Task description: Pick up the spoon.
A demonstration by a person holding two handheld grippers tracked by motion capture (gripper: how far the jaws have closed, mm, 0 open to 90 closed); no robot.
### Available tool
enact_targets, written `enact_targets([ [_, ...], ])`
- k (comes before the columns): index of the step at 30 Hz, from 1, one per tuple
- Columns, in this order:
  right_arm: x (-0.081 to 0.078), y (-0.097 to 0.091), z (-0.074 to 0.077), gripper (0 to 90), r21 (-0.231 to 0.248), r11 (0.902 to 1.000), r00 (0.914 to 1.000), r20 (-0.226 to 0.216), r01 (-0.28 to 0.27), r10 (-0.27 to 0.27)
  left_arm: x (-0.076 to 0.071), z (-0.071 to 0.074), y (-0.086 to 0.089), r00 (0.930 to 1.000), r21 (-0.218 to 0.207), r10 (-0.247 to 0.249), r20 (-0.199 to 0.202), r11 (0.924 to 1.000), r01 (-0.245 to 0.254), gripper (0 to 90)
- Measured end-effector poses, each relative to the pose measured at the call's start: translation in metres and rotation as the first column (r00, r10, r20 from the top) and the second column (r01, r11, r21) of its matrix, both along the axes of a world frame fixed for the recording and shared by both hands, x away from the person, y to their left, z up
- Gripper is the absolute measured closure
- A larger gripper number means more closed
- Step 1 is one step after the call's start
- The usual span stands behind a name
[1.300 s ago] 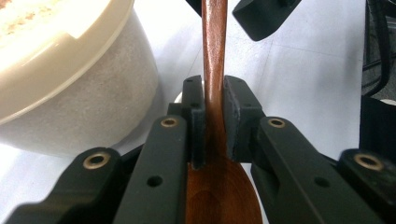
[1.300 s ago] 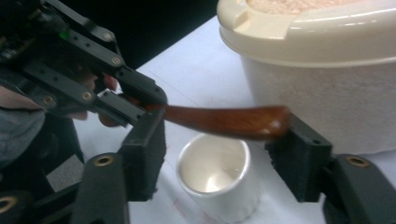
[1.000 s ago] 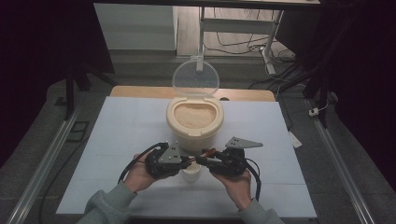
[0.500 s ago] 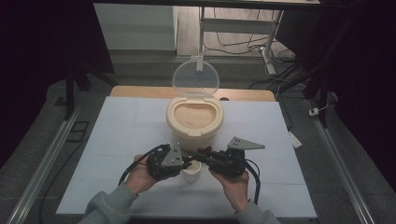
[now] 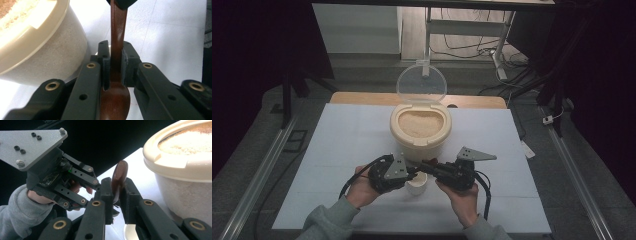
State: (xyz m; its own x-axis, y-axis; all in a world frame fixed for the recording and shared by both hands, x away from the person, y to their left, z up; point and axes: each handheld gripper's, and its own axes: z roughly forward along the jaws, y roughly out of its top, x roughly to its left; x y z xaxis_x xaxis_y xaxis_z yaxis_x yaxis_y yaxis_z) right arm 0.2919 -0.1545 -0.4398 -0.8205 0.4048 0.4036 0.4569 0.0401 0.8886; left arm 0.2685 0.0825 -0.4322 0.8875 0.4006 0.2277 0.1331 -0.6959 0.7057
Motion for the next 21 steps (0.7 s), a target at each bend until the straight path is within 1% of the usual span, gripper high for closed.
enact_targets([
  [3,0.0,0.0,0.0,82.2,0.006,1.0,1.0,0.01,-0.002,0.002,0.0,0.0,0.0,1.0,-0.008,-0.002,-0.002,1.0,0.002,78.7],
  [5,-0.001,-0.001,0.001,82.7,0.015,0.9999,0.9999,0.015,-0.003,0.002,0.0,0.001,0.001,1.0,-0.028,-0.006,-0.008,0.9996,0.005,78.1],
  [6,-0.001,-0.001,0.001,82.7,0.015,0.9999,0.9999,0.015,-0.003,0.002,0.0,0.001,0.001,1.0,-0.028,-0.006,-0.008,0.9996,0.005,77.8],
  [7,0.0,-0.002,0.001,83.2,0.034,0.9994,0.9999,0.013,-0.003,0.003,0.001,0.002,0.003,0.9997,-0.05,-0.011,-0.021,0.9987,0.01,77.3],
  [8,0.0,-0.002,0.001,83.2,0.034,0.9994,0.9999,0.013,-0.003,0.003,0.001,0.002,0.003,0.9997,-0.05,-0.011,-0.021,0.9987,0.01,76.6],
  [9,0.0,-0.003,0.001,83.5,0.051,0.9987,0.9999,0.01,-0.001,0.001,0.001,0.002,0.004,0.9997,-0.059,-0.006,-0.022,0.9982,0.005,74.3],
  [11,0.001,-0.005,0.002,83.6,0.057,0.9983,0.9998,0.016,0.006,-0.007,0.002,0.002,0.006,0.9996,-0.07,0.002,-0.027,0.9975,-0.004,68.7],
  [12,0.001,-0.007,0.003,83.6,0.061,0.9981,0.9997,0.023,0.012,-0.013,0.004,0.002,0.01,0.999,-0.098,0.009,-0.043,0.9951,-0.013,66.0],
  [13,0.002,-0.008,0.003,83.6,0.066,0.9977,0.9996,0.024,0.014,-0.016,0.004,0.002,0.01,0.999,-0.098,0.009,-0.043,0.9951,-0.013,63.1],
  [14,0.002,-0.008,0.003,83.6,0.066,0.9977,0.9996,0.024,0.014,-0.016,0.004,0.002,0.013,0.9988,-0.109,0.017,-0.047,0.9938,-0.022,63.1],
  [15,0.003,-0.011,0.003,83.6,0.08,0.9966,0.9996,0.02,0.02,-0.022,0.004,0.003,0.018,0.998,-0.129,0.033,-0.055,0.9908,-0.04,56.9],
  [16,0.004,-0.013,0.004,83.6,0.084,0.9961,0.9994,0.022,0.025,-0.026,0.003,0.003,0.021,0.9975,-0.144,0.042,-0.057,0.9883,-0.05,54.2],
  [17,0.005,-0.014,0.004,83.6,0.088,0.9958,0.9992,0.025,0.028,-0.03,0.003,0.003,0.021,0.9975,-0.144,0.042,-0.057,0.9883,-0.05,51.0],
  [18,0.005,-0.016,0.005,83.6,0.091,0.9954,0.9991,0.028,0.03,-0.033,0.001,0.003,0.028,0.996,-0.162,0.061,-0.065,0.9843,-0.07,47.6],
  [19,0.005,-0.016,0.005,83.6,0.091,0.9954,0.9991,0.028,0.03,-0.033,0.001,0.003,0.028,0.996,-0.162,0.061,-0.065,0.9843,-0.07,45.4],
  [20,0.006,-0.019,0.006,83.6,0.097,0.9946,0.9986,0.036,0.036,-0.04,0.0,0.003,0.034,0.9947,-0.175,0.077,-0.068,0.9807,-0.088,43.3],
  [21,0.006,-0.02,0.007,83.6,0.101,0.9941,0.9985,0.036,0.038,-0.042,-0.003,0.001,0.043,0.9917,-0.201,0.102,-0.079,0.9728,-0.116,41.4],
])
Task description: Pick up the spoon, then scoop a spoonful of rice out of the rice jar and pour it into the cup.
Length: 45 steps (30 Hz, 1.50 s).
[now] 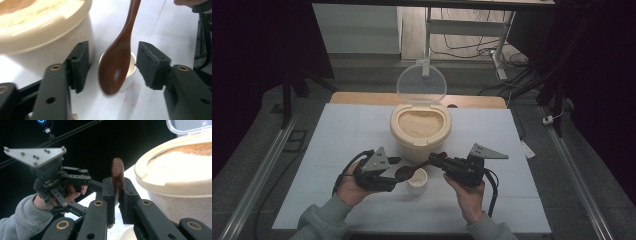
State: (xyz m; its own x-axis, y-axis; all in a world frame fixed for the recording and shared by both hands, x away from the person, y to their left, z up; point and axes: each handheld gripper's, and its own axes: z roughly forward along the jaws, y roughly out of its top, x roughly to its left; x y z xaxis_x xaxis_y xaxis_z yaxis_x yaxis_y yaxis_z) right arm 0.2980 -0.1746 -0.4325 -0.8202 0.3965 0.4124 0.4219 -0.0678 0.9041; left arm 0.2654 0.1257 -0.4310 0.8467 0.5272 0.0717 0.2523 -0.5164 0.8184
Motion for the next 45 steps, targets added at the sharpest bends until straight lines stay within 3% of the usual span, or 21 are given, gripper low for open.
enact_targets([
  [3,0.001,-0.004,0.003,83.6,0.005,0.9999,0.9998,0.014,0.015,-0.015,-0.004,-0.004,0.014,0.9992,-0.028,0.04,-0.008,0.9988,-0.04,37.1],
  [10,0.001,-0.014,0.011,83.6,0.016,0.9993,0.9986,0.042,0.033,-0.034,-0.01,-0.02,0.042,0.9929,-0.043,0.115,-0.032,0.9923,-0.116,33.0],
  [15,0.004,-0.025,0.017,83.6,0.027,0.9982,0.9968,0.058,0.053,-0.055,-0.015,-0.038,0.071,0.9794,-0.059,0.19,-0.068,0.9792,-0.194,31.6],
  [16,0.004,-0.026,0.018,83.6,0.032,0.998,0.9967,0.058,0.055,-0.057,-0.015,-0.038,0.071,0.9794,-0.059,0.19,-0.068,0.9792,-0.194,31.5],
  [21,0.006,-0.033,0.025,83.6,0.037,0.9977,0.9947,0.084,0.057,-0.06,-0.014,-0.057,0.09,0.9637,-0.057,0.24,-0.116,0.967,-0.248,30.5],
  [26,0.008,-0.042,0.032,83.6,0.054,0.9963,0.9924,0.099,0.067,-0.072,-0.014,-0.064,0.097,0.9561,-0.06,0.258,-0.139,0.9615,-0.268,28.3],
  [32,0.008,-0.051,0.038,83.6,0.079,0.9931,0.9892,0.112,0.087,-0.095,-0.016,-0.067,0.098,0.9541,-0.051,0.262,-0.145,0.9611,-0.271,25.7],
  [45,0.008,-0.074,0.056,83.6,0.184,0.9653,0.9676,0.137,0.185,-0.212,-0.014,-0.07,0.099,0.9496,-0.042,0.273,-0.154,0.9585,-0.282,24.2],
])
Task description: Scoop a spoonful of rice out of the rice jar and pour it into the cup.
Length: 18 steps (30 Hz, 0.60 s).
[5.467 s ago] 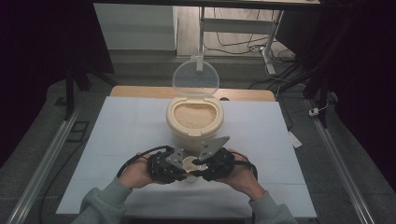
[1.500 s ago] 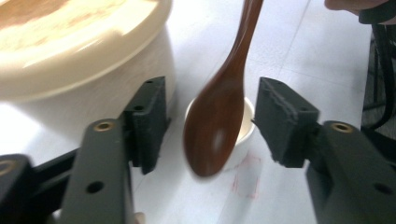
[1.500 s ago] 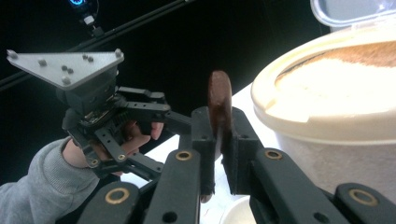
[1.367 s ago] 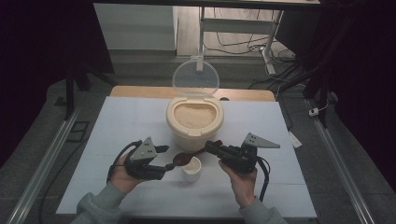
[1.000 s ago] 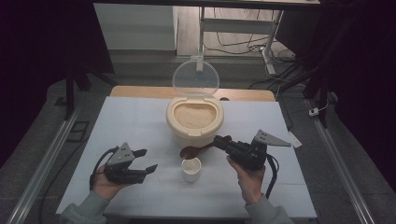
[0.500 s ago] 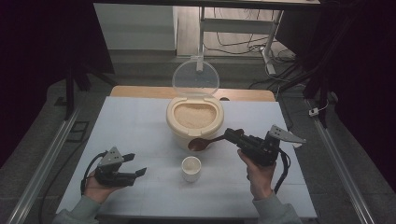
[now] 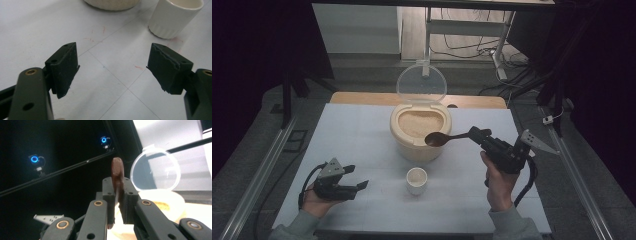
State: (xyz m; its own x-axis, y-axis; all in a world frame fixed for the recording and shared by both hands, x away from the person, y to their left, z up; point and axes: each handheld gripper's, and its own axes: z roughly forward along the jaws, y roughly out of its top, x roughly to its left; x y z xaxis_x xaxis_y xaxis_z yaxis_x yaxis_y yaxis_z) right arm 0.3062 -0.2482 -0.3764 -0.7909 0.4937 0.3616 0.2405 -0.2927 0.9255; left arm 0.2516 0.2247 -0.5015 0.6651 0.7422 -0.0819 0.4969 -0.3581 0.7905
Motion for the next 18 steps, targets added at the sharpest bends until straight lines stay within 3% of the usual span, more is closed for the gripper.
enact_targets([
  [7,0.018,-0.004,0.009,83.6,0.018,0.9987,0.9989,-0.003,0.048,-0.048,0.002,-0.001,0.001,0.9999,-0.001,0.002,-0.012,1.0,-0.002,23.4],
  [18,0.049,0.009,0.021,83.6,-0.046,0.9929,0.9939,-0.011,0.109,-0.11,0.003,-0.002,-0.002,0.9998,0.011,-0.008,-0.021,0.9999,0.008,22.5],
])
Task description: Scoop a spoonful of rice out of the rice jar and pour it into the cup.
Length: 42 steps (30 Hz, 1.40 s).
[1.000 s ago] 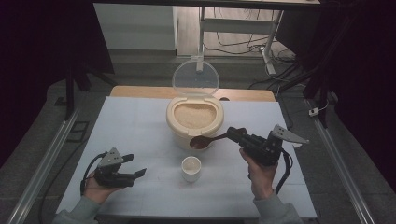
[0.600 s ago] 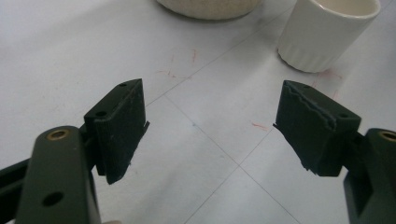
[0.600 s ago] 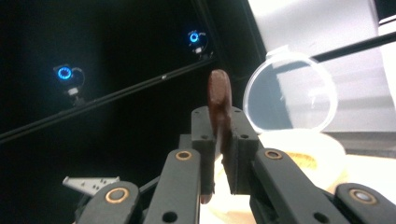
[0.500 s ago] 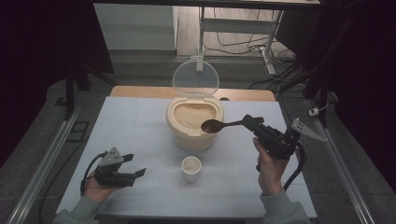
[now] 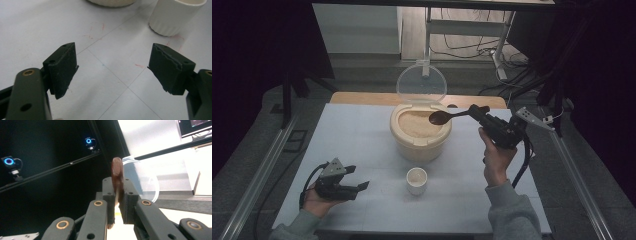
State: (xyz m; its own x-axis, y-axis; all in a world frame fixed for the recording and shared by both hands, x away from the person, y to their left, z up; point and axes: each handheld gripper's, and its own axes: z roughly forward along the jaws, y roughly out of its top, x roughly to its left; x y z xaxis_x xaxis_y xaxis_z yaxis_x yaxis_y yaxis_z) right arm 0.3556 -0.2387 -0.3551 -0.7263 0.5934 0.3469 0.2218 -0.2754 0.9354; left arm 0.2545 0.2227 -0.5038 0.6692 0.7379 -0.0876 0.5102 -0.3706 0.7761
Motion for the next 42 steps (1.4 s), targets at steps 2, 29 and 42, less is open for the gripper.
enact_targets([
  [2,0.005,0.002,0.003,83.5,-0.006,1.0,1.0,-0.004,0.004,-0.004,0.0,0.0,0.0,1.0,0.004,-0.002,-0.001,1.0,0.002,22.4],
  [29,0.04,0.055,-0.008,83.6,-0.406,0.8977,0.9849,0.039,0.17,-0.169,0.0,-0.001,0.0,1.0,0.011,-0.003,-0.005,0.9999,0.003,21.8],
  [42,0.055,0.061,-0.034,83.6,-0.304,0.95,0.9809,-0.151,0.072,-0.123,0.0,-0.001,-0.001,1.0,0.019,-0.003,-0.002,0.9998,0.003,21.7],
])
